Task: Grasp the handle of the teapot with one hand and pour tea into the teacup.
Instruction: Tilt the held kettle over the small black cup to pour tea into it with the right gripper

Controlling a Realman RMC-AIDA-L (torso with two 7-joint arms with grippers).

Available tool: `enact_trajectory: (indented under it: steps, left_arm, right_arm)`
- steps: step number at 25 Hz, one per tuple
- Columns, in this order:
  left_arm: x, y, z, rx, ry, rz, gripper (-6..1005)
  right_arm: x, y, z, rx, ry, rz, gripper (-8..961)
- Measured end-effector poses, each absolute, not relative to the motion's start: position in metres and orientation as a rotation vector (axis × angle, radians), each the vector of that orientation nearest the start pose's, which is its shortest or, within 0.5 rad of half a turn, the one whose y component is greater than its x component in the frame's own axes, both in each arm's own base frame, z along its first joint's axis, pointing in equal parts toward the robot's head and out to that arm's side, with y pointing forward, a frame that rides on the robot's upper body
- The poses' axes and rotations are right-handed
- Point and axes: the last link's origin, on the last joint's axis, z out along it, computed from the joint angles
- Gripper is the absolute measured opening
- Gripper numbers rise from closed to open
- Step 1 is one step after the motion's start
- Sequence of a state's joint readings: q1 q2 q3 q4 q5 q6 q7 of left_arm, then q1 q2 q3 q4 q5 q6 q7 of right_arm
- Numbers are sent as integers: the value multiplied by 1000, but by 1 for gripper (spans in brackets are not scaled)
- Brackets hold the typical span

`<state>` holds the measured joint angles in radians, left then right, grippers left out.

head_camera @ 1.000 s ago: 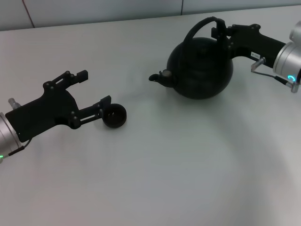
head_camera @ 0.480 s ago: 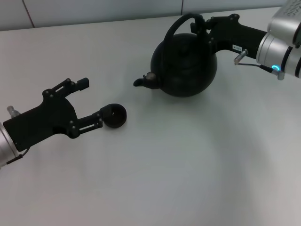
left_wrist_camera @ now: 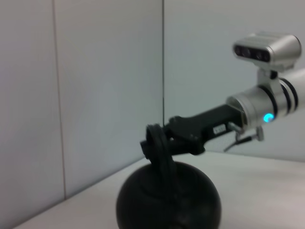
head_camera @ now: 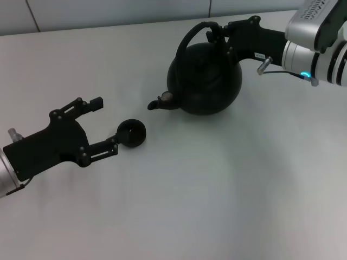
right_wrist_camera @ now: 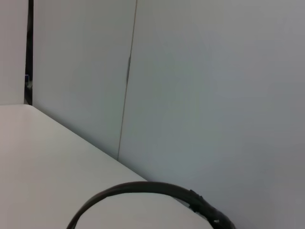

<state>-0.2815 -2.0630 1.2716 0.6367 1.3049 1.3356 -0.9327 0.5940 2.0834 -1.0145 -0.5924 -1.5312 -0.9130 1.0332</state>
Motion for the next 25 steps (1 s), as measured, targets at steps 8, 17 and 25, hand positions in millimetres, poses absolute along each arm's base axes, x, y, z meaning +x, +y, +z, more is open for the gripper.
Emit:
enact_trajectory:
  steps: [8, 17, 25]
  left_arm:
    - [-268, 294, -30, -2606, -292, -762, 862]
    - [-263, 295, -22, -2636, -256, -712, 861]
    - [-264, 295, -23, -2640, -253, -700, 861]
  right_arm:
    - [238, 416, -12, -2320, 285, 461, 94]
    - [231, 421, -18, -2341, 241, 411, 94]
    - [224, 421, -21, -2359, 200, 407, 94]
